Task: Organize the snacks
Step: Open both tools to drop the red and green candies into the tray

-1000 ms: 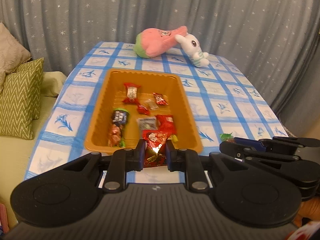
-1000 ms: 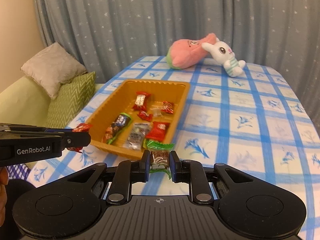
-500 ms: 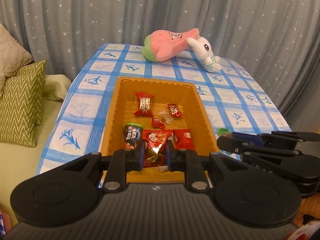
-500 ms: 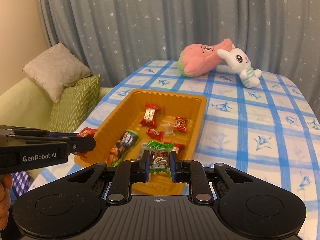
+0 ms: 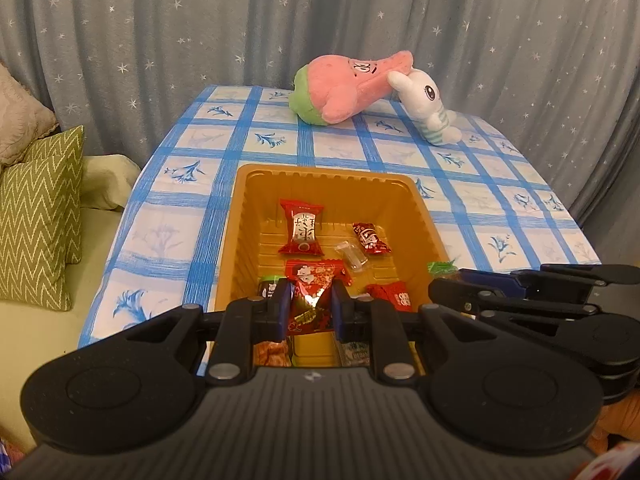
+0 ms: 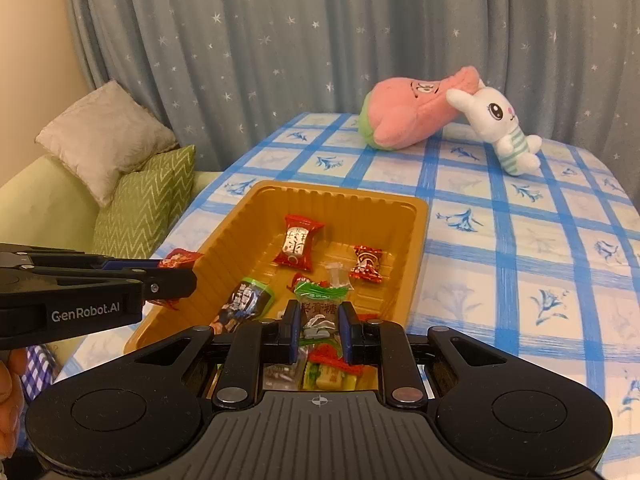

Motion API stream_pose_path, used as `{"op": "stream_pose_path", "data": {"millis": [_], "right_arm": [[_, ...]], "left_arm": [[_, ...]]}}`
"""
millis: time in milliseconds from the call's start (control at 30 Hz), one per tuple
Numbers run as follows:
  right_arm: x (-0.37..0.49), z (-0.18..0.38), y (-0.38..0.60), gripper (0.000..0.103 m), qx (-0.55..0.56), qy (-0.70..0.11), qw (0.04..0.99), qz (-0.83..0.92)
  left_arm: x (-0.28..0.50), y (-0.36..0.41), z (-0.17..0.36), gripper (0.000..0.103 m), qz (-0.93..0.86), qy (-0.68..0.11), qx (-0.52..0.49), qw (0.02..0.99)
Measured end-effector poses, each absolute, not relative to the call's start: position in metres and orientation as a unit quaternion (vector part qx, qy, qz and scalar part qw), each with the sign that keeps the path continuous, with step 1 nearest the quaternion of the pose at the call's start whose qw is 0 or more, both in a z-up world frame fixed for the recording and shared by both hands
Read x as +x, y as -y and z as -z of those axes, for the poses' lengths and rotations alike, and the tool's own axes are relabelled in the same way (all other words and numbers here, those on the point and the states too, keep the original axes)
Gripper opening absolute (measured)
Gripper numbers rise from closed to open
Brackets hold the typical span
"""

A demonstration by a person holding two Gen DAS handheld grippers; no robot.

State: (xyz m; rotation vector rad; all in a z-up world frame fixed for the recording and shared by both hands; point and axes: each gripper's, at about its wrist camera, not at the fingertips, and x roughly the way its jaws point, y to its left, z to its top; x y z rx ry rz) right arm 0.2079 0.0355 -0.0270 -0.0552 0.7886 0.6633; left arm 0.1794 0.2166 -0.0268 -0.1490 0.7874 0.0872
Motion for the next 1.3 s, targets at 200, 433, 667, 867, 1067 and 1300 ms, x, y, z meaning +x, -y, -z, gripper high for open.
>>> {"op": "stream_pose_path", "data": {"millis": [200,433,667,867,1067,1300], "right_arm": [[0.224,0.038,-0.045,0.02,-0.028,-0.388,0.865,-0.316],[0.241,0.05,-0.053,0.02,-0.034,-0.393,0.864,-0.314],[0.254,0.058,-0.057,0.02,-0.033,-0.397,0.863,-0.312],[0.257,0.061,-0.056,0.02,-0.028,-0.396,0.863,-0.313],[0.257,0.06,-0.058,0.02,-0.015,-0.39,0.864,-0.319],[0.253,0.049,-0.059,0.051,-0.003,-0.377,0.867,-0.326]], "left_arm": [[0.196,-0.221,0.036,0.018,-0.04,-0.389,-0.068,0.918],[0.212,-0.228,0.045,0.018,-0.042,-0.395,-0.067,0.915],[0.228,-0.23,0.054,0.028,-0.032,-0.398,-0.073,0.914],[0.221,-0.236,0.053,0.045,-0.048,-0.389,-0.07,0.917],[0.206,-0.245,0.044,0.047,-0.063,-0.379,-0.075,0.92],[0.185,-0.249,0.03,0.075,-0.08,-0.364,-0.083,0.924]]}}
